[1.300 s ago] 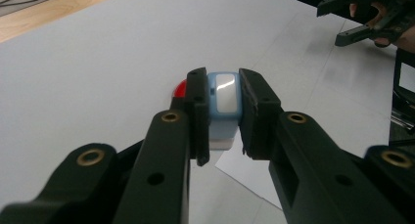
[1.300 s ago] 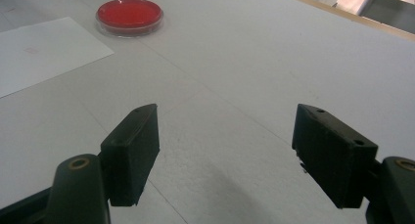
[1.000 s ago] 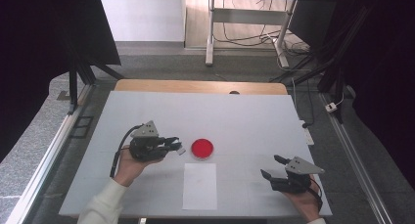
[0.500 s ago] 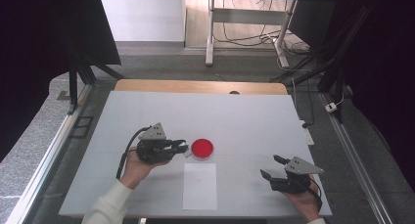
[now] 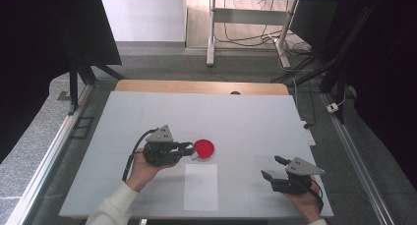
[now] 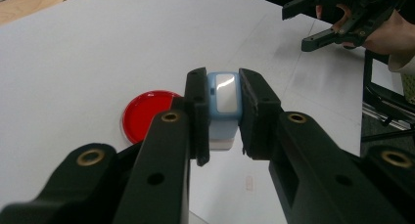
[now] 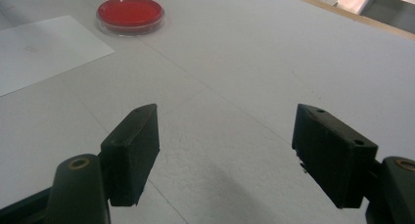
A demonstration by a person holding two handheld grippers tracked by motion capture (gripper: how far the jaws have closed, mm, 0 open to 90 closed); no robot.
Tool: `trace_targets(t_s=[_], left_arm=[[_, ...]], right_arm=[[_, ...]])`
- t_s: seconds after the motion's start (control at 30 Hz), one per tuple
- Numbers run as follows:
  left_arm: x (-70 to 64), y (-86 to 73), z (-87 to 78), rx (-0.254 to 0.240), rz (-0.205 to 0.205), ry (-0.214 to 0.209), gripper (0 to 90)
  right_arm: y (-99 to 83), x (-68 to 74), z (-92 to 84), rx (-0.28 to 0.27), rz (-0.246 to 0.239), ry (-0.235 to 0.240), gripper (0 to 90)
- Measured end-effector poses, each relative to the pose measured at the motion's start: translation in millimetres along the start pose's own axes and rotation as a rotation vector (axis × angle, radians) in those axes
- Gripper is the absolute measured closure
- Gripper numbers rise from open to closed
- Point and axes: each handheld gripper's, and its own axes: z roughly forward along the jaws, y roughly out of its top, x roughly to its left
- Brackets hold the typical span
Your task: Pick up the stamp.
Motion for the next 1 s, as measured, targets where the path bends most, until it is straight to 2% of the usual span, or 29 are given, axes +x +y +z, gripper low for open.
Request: trace_targets(t_s=[0.43,0.5,0.87,1.0], left_arm=[[-12.5,8.0,13.0,0.004,0.009,-0.033,74.8],[-13.4,8.4,16.7,0.005,-0.003,-0.039,74.8],[-22.3,10.5,40.9,0.022,0.004,-0.067,74.8],[-24.5,10.9,45.2,0.027,0.012,-0.068,74.8]], right_arm=[[1.9,3.0,-0.5,-0.004,-0.006,0.004,25.3],[1.9,2.8,-0.8,-0.001,-0.009,0.003,25.3],[1.4,4.3,0.8,0.000,-0.013,0.002,25.6],[1.5,4.8,0.3,-0.002,-0.016,-0.002,25.5]])
